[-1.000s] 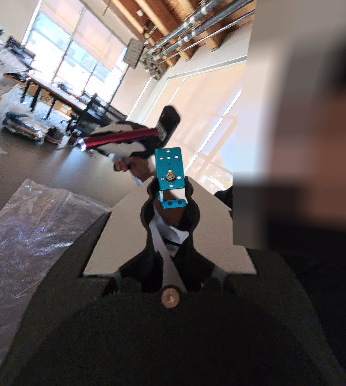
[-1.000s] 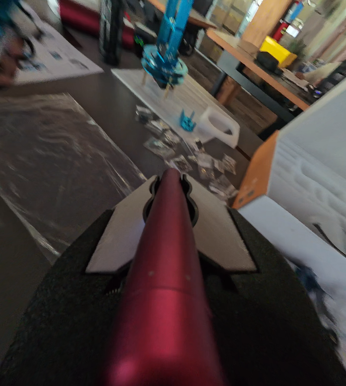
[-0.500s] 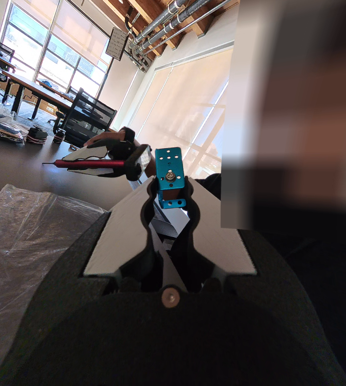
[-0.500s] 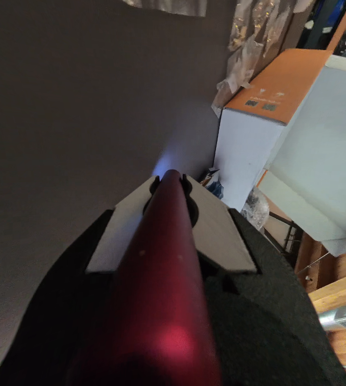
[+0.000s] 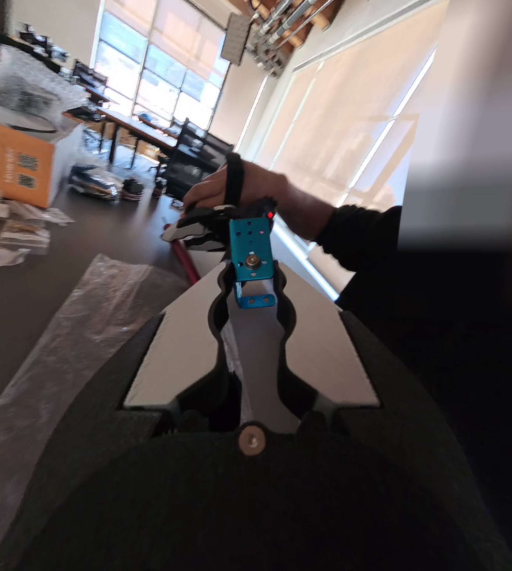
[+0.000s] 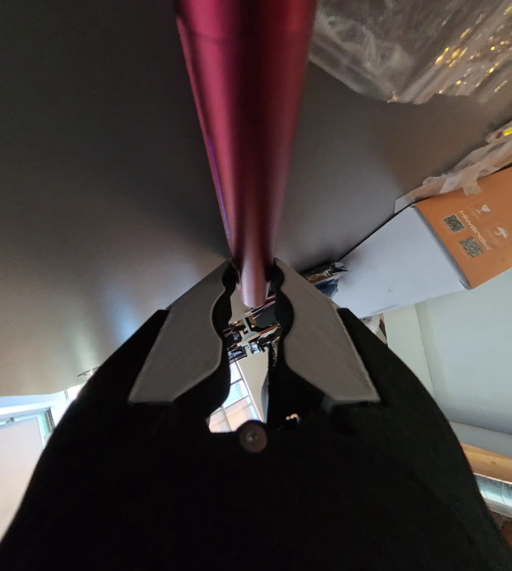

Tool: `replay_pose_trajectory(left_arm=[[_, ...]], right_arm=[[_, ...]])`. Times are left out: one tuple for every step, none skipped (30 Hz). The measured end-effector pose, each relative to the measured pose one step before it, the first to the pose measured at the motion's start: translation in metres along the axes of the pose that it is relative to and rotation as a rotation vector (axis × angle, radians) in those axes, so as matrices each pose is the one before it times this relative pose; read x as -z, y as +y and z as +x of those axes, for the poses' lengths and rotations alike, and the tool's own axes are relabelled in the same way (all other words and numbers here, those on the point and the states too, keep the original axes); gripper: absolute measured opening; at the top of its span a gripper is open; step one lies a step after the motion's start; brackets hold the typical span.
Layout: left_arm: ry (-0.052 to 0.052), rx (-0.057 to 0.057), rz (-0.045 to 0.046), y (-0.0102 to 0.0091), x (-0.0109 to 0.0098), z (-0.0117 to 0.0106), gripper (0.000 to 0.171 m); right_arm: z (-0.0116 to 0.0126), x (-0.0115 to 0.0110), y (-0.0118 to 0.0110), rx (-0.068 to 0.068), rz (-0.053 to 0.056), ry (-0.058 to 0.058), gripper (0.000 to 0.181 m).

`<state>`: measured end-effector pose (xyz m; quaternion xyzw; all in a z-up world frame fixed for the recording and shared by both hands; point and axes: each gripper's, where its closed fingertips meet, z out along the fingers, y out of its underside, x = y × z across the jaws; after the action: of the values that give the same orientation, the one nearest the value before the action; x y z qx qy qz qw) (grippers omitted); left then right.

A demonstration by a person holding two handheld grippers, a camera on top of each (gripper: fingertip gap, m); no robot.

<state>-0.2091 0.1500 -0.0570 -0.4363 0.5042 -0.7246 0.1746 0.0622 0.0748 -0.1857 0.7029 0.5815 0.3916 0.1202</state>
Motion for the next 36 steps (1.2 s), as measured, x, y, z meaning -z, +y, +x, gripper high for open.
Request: replay_pose_trajectory(left_arm=[[-0.0196,-0.0115,-0.00657,0.00119,-0.00029,-0.00251,0.026],[-0.0148,-0.0068,-0.00318,0.00079,-0.00013,-0.00192,0.026],[-0.0106,0.0003,0.00512,-0.00039,0.00004,-0.00163,0.026],[-0.0083,0.0030,0.01011,-0.00094,0.00023,-0.00163,0.026],[-0.0075,0.0043,0.00841,-0.00047,0.00028,-0.00162,0.026],[-0.0044,0.0052,0.01002,-0.00082,0.00041,-0.00130,0.025],[0.0015,0.0093,0.01301,-0.00139,0.00037,-0.00041,0.026],[-0.0012,0.0125,0.01998,-0.00233,0.00055,-0.00072,0.026],[-0.0072,0.0143,0.02491,-0.00303,0.00049,-0.00171,0.026],[-0.0071,0.0146,0.02726,-0.00323,0.00043,-0.00152,0.025],[-0.0051,0.0108,0.02576,-0.00279,0.00005,-0.00093,0.026],[-0.0119,0.0002,0.01529,-0.00125,-0.00042,-0.00152,0.026],[-0.0167,-0.0148,0.00160,0.00053,-0.00077,-0.00159,0.026],[-0.0202,-0.0276,-0.00554,0.00136,-0.00081,-0.00158,0.026],[-0.0212,-0.0298,-0.00109,0.00078,-0.00051,-0.00138,0.026],[-0.0124,-0.0189,-0.00006,0.00061,-0.00032,-0.00029,0.025],[-0.0048,-0.0113,-0.00792,0.00157,-0.00062,0.00083,0.025],[-0.0071,-0.0112,-0.00716,0.00157,-0.00069,0.00056,0.025],[-0.0033,-0.0110,-0.00451,0.00126,-0.00076,0.00112,0.025],[-0.0045,-0.0100,-0.00746,0.00174,-0.00103,0.00062,0.025],[-0.0048,-0.0110,-0.00863,0.00187,-0.00103,0.00072,0.025],[-0.0021,-0.0131,-0.00589,0.00161,-0.00079,0.00122,0.025],[-0.0068,-0.0139,-0.00475,0.00111,-0.00068,0.00063,0.025],[-0.0059,-0.0142,-0.00093,0.00017,-0.00039,0.00080,0.025],[0.0036,-0.0134,-0.00580,0.00070,-0.00060,0.00200,0.025],[-0.0030,-0.0127,-0.00521,0.00057,-0.00064,0.00111,0.025],[-0.0033,-0.0132,0.00033,-0.00002,-0.00046,0.00121,0.025],[0.0027,-0.0093,-0.00839,0.00124,-0.00076,0.00166,0.025],[-0.0027,-0.0078,-0.00547,0.00086,-0.00071,0.00064,0.025],[-0.0014,-0.0036,0.00255,-0.00027,-0.00034,0.00072,0.025],[0.0038,0.0026,-0.00121,0.00043,-0.00038,0.00076,0.025],[-0.0001,0.0023,0.00007,0.00016,-0.00027,-0.00003,0.025],[-0.0058,0.0011,-0.00200,0.00046,-0.00036,-0.00033,0.025],[0.0052,0.0000,0.00061,0.00038,-0.00076,0.00163,0.025],[-0.0064,-0.0008,0.00041,0.00032,-0.00058,0.00005,0.025],[-0.0076,-0.0032,-0.00028,0.00054,-0.00031,-0.00082,0.025]], right_arm=[[-0.00083,-0.00042,0.00037,0.0052,0.0019,-0.0211,0.020],[-0.00114,-0.00091,0.00100,-0.0025,0.0026,-0.0262,0.021],[0.00026,-0.00097,0.00032,-0.0050,0.0093,-0.0210,0.021],[0.00260,-0.00060,-0.00063,-0.0170,0.0251,-0.0070,0.023],[0.00241,-0.00033,-0.00004,-0.0280,0.0295,-0.0104,0.028],[0.00277,0.00064,0.00085,-0.0423,0.0313,-0.0083,0.034],[0.00120,0.00278,-0.00002,-0.0503,0.0402,-0.0153,0.041],[0.00270,0.00558,0.00106,-0.0546,0.0390,-0.0025,0.048],[0.00797,0.00922,0.00075,-0.0645,0.0436,0.0329,0.052],[0.01080,0.01344,-0.00505,-0.0880,0.0761,0.0536,0.056],[0.00842,0.01747,-0.01335,-0.1034,0.1195,0.0396,0.057],[0.00475,0.01875,-0.02510,-0.1264,0.1607,0.0242,0.050],[-0.01042,0.01623,-0.03652,-0.1081,0.1975,-0.0496,0.051],[-0.02067,0.01038,-0.04031,-0.0744,0.2059,-0.0770,0.065],[-0.02308,0.00308,-0.03865,-0.0492,0.1901,-0.0629,0.071],[-0.02537,-0.00277,-0.03211,-0.0323,0.1724,-0.0671,0.069],[-0.01537,-0.00916,-0.02134,-0.0154,0.1089,-0.0091,0.073],[-0.00933,-0.01191,-0.01149,0.0014,0.0491,0.0218,0.076],[-0.00201,-0.01077,-0.00332,0.0256,-0.0003,0.0542,0.080],[0.00217,-0.00768,-0.00208,0.0321,-0.0089,0.0666,0.081],[0.00141,-0.00554,-0.00407,0.0176,0.0097,0.0495,0.080],[0.00033,-0.00449,-0.00347,0.0038,0.0092,0.0297,0.077],[-0.00076,-0.00493,-0.00005,-0.0046,-0.0103,0.0112,0.077],[-0.00364,-0.00515,0.00429,-0.0044,-0.0336,-0.0182,0.078],[-0.00273,-0.00451,0.00401,-0.0037,-0.0269,-0.0136,0.082],[-0.00070,-0.00329,0.00272,0.0037,-0.0099,0.0033,0.082],[0.00102,-0.00242,0.00331,0.0160,-0.0155,0.0153,0.083],[0.00209,-0.00069,0.00042,0.0164,-0.0020,0.0225,0.085],[0.00015,0.00139,-0.00292,0.0111,0.0185,0.0106,0.081],[-0.00388,0.00116,-0.00244,0.0032,0.0139,-0.0159,0.078],[-0.00065,-0.00033,0.00024,0.0002,-0.0047,0.0024,0.081],[-0.00053,-0.00013,0.00057,0.0069,-0.0047,0.0027,0.082],[-0.00148,-0.00052,0.00120,0.0055,-0.0072,-0.0037,0.084],[0.00094,-0.00067,0.00106,0.0022,-0.0075,0.0106,0.084],[-0.00049,-0.00092,0.00105,-0.0034,-0.0072,0.0016,0.085],[-0.00036,-0.00089,0.00097,-0.0045,-0.0076,0.0004,0.086]])
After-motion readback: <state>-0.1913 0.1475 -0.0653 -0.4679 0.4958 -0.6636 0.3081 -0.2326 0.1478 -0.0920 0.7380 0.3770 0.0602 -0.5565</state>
